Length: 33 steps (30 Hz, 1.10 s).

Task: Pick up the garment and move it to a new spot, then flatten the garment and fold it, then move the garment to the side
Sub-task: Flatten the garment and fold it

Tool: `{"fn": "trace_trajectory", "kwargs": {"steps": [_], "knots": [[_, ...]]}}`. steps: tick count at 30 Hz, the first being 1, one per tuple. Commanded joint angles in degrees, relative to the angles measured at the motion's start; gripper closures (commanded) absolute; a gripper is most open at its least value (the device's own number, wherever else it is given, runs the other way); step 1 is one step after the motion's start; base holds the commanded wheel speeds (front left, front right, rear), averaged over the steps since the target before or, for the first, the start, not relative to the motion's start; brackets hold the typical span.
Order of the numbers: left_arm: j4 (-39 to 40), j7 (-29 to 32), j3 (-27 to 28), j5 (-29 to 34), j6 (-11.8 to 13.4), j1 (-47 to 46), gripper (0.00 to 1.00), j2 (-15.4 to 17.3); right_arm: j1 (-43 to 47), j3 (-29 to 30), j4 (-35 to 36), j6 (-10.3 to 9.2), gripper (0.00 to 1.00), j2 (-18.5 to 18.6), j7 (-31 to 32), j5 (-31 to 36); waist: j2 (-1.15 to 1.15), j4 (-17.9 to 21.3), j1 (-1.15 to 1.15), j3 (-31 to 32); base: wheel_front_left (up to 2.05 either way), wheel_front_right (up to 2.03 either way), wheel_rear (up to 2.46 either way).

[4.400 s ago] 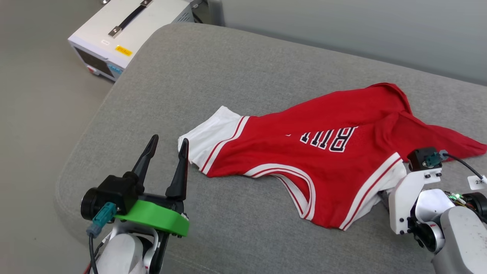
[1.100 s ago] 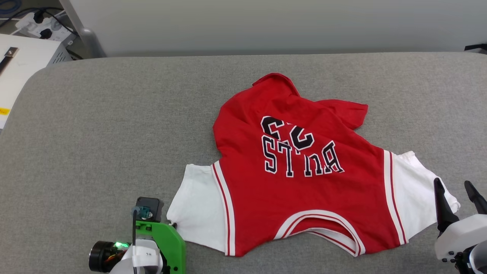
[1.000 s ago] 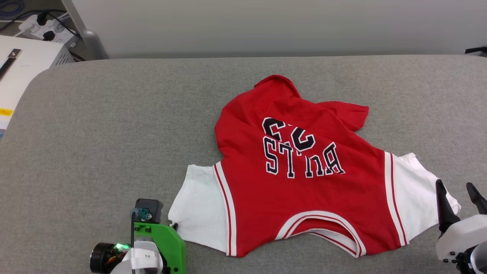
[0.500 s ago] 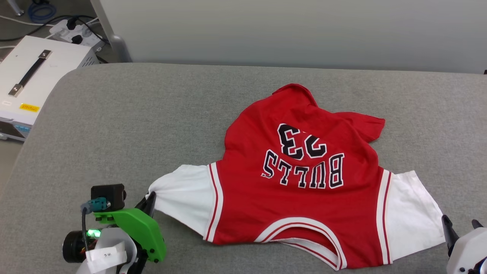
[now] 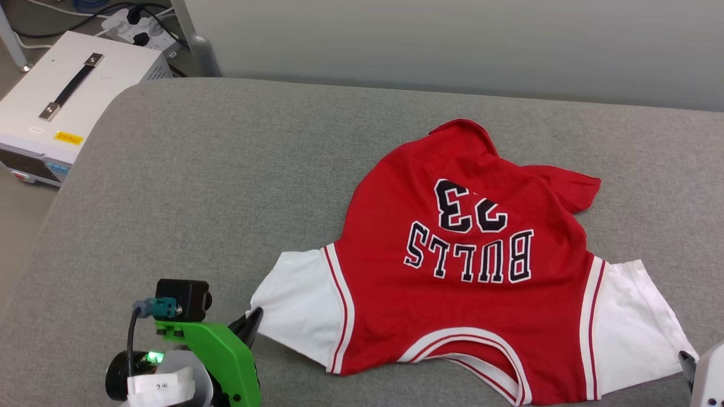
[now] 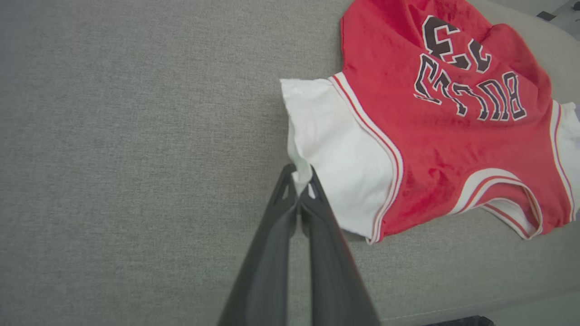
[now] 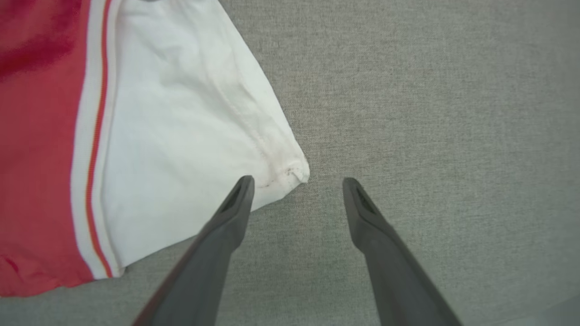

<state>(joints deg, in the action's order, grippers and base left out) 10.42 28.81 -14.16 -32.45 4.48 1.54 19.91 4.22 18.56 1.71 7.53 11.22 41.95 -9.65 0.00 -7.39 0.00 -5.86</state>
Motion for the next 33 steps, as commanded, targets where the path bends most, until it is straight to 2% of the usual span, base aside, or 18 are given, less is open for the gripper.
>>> {"fn": "trace_trajectory", "kwargs": {"steps": [1,8,19,20,21,22,23,33], "knots": [[0.87,0.89,-0.12,-0.67,0.42,1.09,1.0,0.57,-1.41,0.13,-0.68,-0.04,0.0,0.33,0.65,0.09,0.0,-0.34,0.0,-0.53,0.0,0.0,0.0],[3.71,3.79,-0.98,-1.1,0.93,1.39,1.0,1.21,-4.25,0.7,-5.72,-0.04,0.0,0.49,0.34,0.63,0.0,-1.2,0.0,-2.03,0.0,0.0,0.0],[4.92,4.7,-1.57,-1.7,0.97,0.79,1.0,1.19,-5.3,-0.49,-14.05,-0.04,0.0,-0.37,-0.85,0.57,0.0,-2.17,0.0,-3.57,0.0,0.0,0.0],[4.84,4.7,-1.54,-1.74,0.99,0.74,1.0,1.22,-5.16,-0.96,-14.66,-0.04,0.51,-0.35,-0.61,0.39,0.0,-2.19,0.0,-3.65,0.0,0.0,0.0],[4.78,4.69,-1.5,-1.76,1.02,0.71,1.0,1.25,-5.1,-1.26,-14.99,-0.04,0.6,-0.36,-0.53,0.18,0.0,-2.18,0.0,-3.69,0.0,0.0,0.0],[4.7,4.67,-1.44,-1.81,1.06,0.67,1.0,1.27,-5.12,-1.49,-15.24,-0.04,0.92,-0.35,-0.63,-0.18,0.0,-2.14,0.0,-3.7,0.0,0.0,0.0],[4.62,4.67,-1.4,-1.88,1.09,0.65,1.0,1.28,-5.16,-1.56,-15.38,-0.04,1.0,-0.34,-0.82,-0.48,0.0,-2.12,0.0,-3.66,0.0,0.0,0.0],[4.75,3.64,0.21,-2.52,1.23,0.58,1.0,2.07,-6.25,-1.46,-10.44,-0.04,1.0,2.58,-4.86,-3.64,0.0,-1.06,0.0,0.02,0.0,0.0,0.0]]}}
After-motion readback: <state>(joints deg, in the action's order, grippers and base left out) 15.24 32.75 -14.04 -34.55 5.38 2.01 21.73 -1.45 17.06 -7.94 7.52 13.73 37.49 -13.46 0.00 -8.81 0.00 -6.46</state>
